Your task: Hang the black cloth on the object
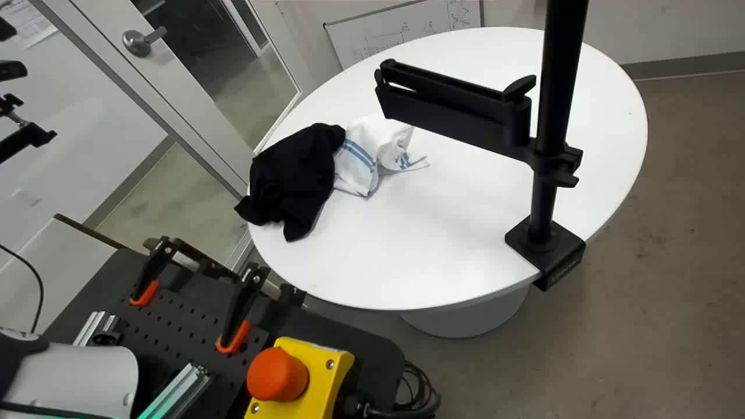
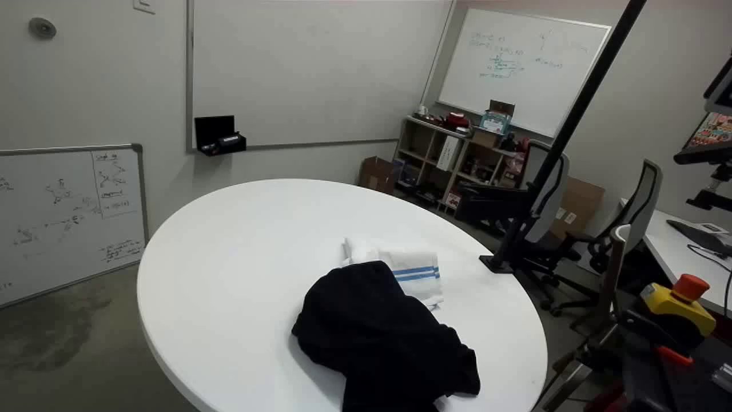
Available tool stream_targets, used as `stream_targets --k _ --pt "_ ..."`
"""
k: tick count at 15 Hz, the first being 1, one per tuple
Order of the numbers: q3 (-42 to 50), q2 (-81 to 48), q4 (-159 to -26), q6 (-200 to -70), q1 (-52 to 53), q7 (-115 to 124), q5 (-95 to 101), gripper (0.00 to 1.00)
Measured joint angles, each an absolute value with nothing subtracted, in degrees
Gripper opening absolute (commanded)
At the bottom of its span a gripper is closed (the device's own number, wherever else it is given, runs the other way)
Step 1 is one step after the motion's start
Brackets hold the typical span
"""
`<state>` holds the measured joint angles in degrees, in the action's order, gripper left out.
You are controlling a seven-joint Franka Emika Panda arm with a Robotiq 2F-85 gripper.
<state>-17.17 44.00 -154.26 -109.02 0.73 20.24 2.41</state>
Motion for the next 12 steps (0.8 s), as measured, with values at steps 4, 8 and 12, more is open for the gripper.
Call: stream_targets --k 4,8,12 --pt "-16.9 44.0 -154.3 -109.2 0.8 20.3 2.4 1.0" --pt "-16.4 43.4 -154.4 -113.1 0.2 20.3 3.3 1.0" --pt "-15.7 38.5 -154.4 -119.5 -1.3 20.3 5.1 1.0"
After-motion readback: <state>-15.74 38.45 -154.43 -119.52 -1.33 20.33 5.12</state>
